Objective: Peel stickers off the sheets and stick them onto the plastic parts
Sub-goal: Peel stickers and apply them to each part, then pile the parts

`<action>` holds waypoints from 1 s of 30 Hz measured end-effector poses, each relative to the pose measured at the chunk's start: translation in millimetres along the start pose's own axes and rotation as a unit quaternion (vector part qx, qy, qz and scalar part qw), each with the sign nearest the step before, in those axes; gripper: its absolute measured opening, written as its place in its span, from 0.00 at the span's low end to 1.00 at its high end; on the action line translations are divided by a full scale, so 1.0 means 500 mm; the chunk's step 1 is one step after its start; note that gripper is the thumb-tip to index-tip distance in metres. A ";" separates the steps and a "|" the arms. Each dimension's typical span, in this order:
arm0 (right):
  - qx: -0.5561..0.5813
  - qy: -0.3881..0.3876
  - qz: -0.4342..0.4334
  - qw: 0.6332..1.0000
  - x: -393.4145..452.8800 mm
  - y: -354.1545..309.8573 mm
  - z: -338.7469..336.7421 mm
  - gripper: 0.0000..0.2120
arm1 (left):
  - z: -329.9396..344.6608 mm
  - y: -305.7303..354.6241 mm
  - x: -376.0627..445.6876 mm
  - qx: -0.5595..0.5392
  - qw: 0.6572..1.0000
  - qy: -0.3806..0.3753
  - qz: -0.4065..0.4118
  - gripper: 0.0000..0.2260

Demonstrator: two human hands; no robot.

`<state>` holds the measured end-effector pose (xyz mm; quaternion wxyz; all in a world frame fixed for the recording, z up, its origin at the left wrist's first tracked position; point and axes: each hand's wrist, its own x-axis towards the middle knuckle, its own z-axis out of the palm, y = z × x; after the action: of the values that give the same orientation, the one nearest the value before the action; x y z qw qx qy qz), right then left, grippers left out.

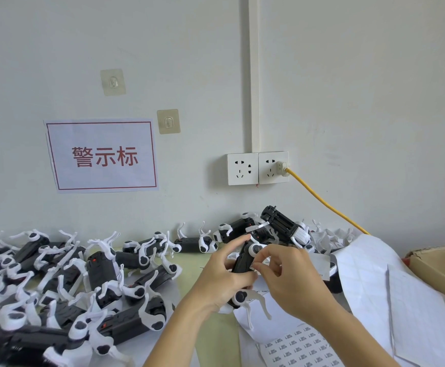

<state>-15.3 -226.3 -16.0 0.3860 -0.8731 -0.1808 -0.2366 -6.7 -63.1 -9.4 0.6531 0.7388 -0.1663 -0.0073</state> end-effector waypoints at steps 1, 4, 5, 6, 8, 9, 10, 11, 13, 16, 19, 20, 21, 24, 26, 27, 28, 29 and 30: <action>-0.003 0.001 -0.001 1.000 -0.001 0.000 0.000 0.11 | -0.001 0.001 -0.001 -0.002 1.000 -0.002 -0.001 0.29; -0.005 0.005 -0.004 1.000 -0.002 0.000 0.001 0.11 | -0.001 0.003 0.000 -0.008 1.000 -0.002 -0.005 0.28; -0.005 0.006 -0.005 1.000 -0.002 0.000 0.002 0.11 | -0.001 0.003 0.000 -0.009 1.000 0.000 -0.006 0.27; -0.005 0.008 -0.006 1.000 -0.001 0.000 0.002 0.11 | -0.001 0.002 0.000 -0.009 1.000 0.003 -0.007 0.27; -0.006 0.008 -0.008 1.000 -0.001 0.001 0.005 0.12 | -0.001 0.001 0.000 -0.006 1.000 0.007 -0.007 0.26; -0.007 0.007 -0.007 1.000 -0.001 0.001 0.006 0.12 | -0.001 0.001 0.000 -0.005 1.000 0.008 -0.007 0.25; -0.007 0.007 -0.006 1.000 -0.001 0.002 0.007 0.12 | -0.001 0.001 0.000 -0.004 1.000 0.009 -0.007 0.25; -0.007 0.006 -0.006 1.000 -0.002 0.002 0.008 0.13 | -0.001 0.001 0.000 -0.004 1.000 0.010 -0.007 0.25; -0.005 0.007 -0.006 1.000 -0.002 0.003 0.008 0.13 | -0.001 0.002 0.000 -0.005 1.000 0.011 -0.006 0.24; -0.003 0.010 -0.009 1.000 -0.003 0.001 0.009 0.14 | 0.001 0.004 -0.001 -0.002 1.000 0.014 -0.006 0.22; 0.000 0.017 -0.015 1.000 -0.006 -0.002 0.011 0.13 | 0.002 0.005 -0.001 0.008 1.000 0.018 -0.004 0.21; 0.001 0.020 -0.017 1.000 -0.007 -0.003 0.011 0.12 | 0.003 0.006 -0.002 0.011 1.000 0.018 -0.003 0.21; 0.001 0.023 -0.019 1.000 -0.008 -0.004 0.012 0.12 | 0.004 0.006 -0.002 0.014 1.000 0.019 -0.001 0.20; -0.006 0.036 -0.026 0.999 -0.010 -0.006 0.012 0.10 | 0.005 0.007 -0.001 0.017 1.000 0.017 0.003 0.20; -0.010 0.047 -0.028 0.998 -0.009 -0.009 0.011 0.08 | 0.005 0.008 -0.001 0.019 1.000 0.015 0.002 0.19; -0.010 0.053 -0.028 0.998 -0.008 -0.011 0.010 0.07 | 0.005 0.008 -0.001 0.020 1.000 0.015 0.001 0.19; -0.010 0.059 -0.028 0.998 -0.008 -0.012 0.009 0.06 | 0.005 0.008 -0.002 0.021 1.000 0.015 0.002 0.19; -0.009 0.064 -0.026 0.998 -0.008 -0.013 0.009 0.06 | 0.005 0.008 -0.002 0.022 1.000 0.015 0.003 0.19; -0.008 0.070 -0.022 0.997 -0.007 -0.013 0.008 0.06 | 0.006 0.008 -0.003 0.023 1.000 0.016 0.003 0.19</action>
<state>-20.5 -219.6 -16.4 0.3856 -0.8534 -0.1703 -0.3065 -9.7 -65.7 -6.2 0.6382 0.7533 -0.1585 0.0103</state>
